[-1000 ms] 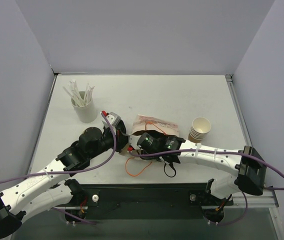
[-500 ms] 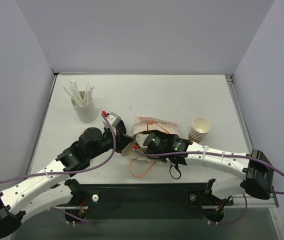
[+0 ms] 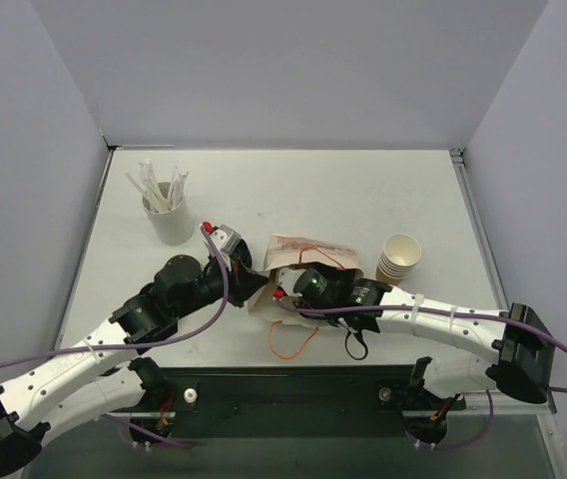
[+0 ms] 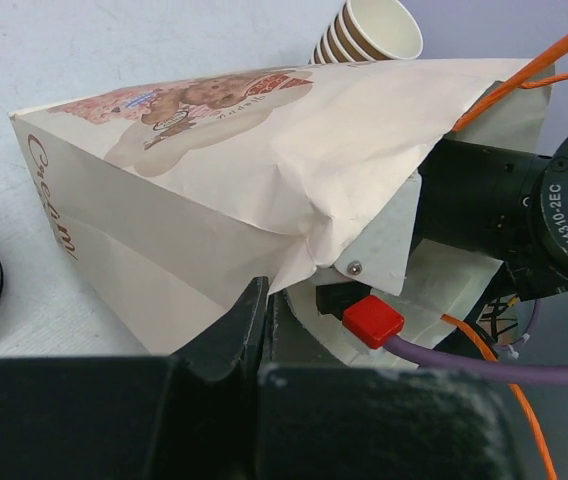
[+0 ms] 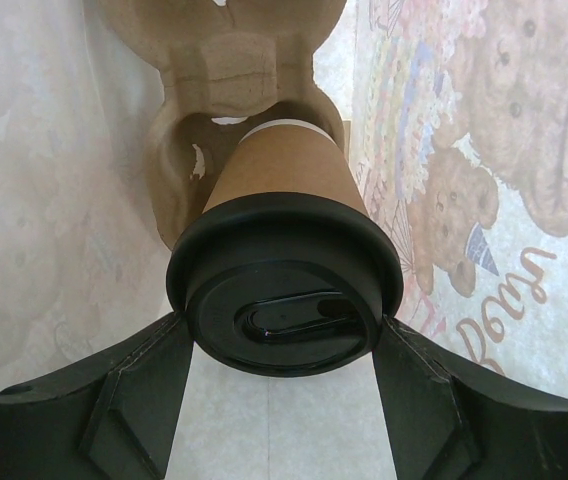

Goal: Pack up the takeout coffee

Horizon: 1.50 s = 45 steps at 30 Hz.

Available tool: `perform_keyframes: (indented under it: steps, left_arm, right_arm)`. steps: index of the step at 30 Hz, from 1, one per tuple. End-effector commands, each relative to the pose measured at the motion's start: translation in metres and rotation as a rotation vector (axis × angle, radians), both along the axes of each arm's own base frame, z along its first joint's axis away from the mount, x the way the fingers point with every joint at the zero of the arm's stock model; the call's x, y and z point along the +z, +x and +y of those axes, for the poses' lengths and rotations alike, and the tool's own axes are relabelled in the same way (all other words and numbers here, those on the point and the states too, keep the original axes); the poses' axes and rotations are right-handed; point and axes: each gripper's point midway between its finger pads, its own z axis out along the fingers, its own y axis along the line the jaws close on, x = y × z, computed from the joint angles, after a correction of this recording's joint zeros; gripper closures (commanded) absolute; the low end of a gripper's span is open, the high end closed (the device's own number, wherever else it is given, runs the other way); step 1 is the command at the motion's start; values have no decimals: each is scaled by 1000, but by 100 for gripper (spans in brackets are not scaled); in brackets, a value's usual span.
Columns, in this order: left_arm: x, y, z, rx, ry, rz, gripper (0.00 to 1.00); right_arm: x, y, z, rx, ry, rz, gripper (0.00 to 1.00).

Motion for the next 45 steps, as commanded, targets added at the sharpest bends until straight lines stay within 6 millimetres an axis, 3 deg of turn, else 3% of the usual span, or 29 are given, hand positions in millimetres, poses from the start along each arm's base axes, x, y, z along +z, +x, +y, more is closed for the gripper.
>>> perform_keyframes:
  steps: [1, 11, 16, 22, 30, 37, 45]
  left_arm:
    - [33, -4, -5, -31, -80, -61, 100]
    - [35, -3, -7, -44, -78, -80, 100]
    - [31, -3, -7, -46, -71, -78, 100]
    - [29, -3, -8, -50, -63, -78, 100]
    - [25, -4, -11, -67, -59, -72, 100]
    - [23, -4, -13, -76, -44, -80, 100]
    - [19, -2, -11, -70, -25, -90, 100]
  right_arm:
    - [-6, 0, -17, -42, -52, 10, 64]
    - [-6, -1, -20, -56, -5, 32, 64]
    - [11, 2, -22, -74, 42, 2, 64]
    - [32, -2, -7, -62, 169, 32, 64]
    - [33, -10, 5, -35, 228, 95, 64]
    - [21, -21, 26, 19, 274, 199, 65]
    - [23, -28, 32, 47, 282, 196, 65]
